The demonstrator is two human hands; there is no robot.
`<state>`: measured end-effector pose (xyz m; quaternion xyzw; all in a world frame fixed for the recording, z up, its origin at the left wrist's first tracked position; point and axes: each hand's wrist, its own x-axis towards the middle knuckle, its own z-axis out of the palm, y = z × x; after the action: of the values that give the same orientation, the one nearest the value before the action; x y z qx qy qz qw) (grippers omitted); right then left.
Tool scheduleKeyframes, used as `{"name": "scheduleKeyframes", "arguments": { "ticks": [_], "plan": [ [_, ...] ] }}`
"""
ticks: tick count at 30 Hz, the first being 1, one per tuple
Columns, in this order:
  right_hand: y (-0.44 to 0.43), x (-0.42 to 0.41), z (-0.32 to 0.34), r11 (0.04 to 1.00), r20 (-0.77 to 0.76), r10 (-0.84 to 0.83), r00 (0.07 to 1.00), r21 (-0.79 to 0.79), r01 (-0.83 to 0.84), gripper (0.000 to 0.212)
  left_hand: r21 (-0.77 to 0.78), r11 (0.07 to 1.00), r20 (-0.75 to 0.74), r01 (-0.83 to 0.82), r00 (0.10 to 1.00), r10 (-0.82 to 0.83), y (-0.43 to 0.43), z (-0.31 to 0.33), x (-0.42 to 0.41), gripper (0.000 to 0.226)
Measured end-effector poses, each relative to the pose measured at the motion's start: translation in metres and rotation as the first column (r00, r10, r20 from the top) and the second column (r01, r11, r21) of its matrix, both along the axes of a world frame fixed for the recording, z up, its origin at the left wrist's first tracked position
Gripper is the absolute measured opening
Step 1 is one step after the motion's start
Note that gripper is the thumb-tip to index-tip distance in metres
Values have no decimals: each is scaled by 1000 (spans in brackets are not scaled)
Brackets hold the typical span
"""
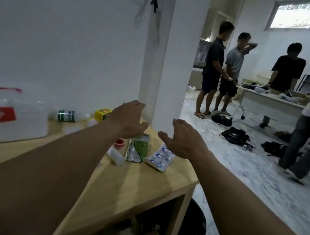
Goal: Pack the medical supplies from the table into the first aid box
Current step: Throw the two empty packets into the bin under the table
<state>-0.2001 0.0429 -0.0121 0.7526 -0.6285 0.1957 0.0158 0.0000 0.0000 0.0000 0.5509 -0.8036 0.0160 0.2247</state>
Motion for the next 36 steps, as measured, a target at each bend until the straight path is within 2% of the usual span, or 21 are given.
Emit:
{"name": "scheduleKeyframes", "arguments": {
  "ticks": [4,8,12,17,20,22,27,36],
  "plan": [
    [-3,-4,-21,987,-26,-21,999,157,25,69,122,992,88,-9,996,-2,-5,-10,-6,81],
    [-13,-12,-42,977,-13,-36,999,208,38,46,192,981,128,-19,992,-6,-8,-18,-15,73],
    [-18,-17,-51,968,60,-79,995,242,62,50,243,969,240,-47,971,-13,-11,-23,-22,68],
    [-23,-18,-43,969,136,-21,990,247,-14,68,267,957,346,-111,938,12,-19,-25,-28,71],
    [-23,-20,-41,975,173,21,985,214,-58,68,270,953,365,-134,931,28,-23,-26,-29,78],
    [-24,-22,-41,979,201,41,979,186,-79,66,285,951,322,-120,946,23,-26,-25,-30,80],
    [-25,-27,-43,980,284,78,956,155,-126,71,325,945,102,-31,995,-2,-28,-27,-30,76],
    [-29,-37,-36,990,431,56,900,96,-107,68,277,956,-172,93,984,-46,-37,-21,-34,51]
  ]
}}
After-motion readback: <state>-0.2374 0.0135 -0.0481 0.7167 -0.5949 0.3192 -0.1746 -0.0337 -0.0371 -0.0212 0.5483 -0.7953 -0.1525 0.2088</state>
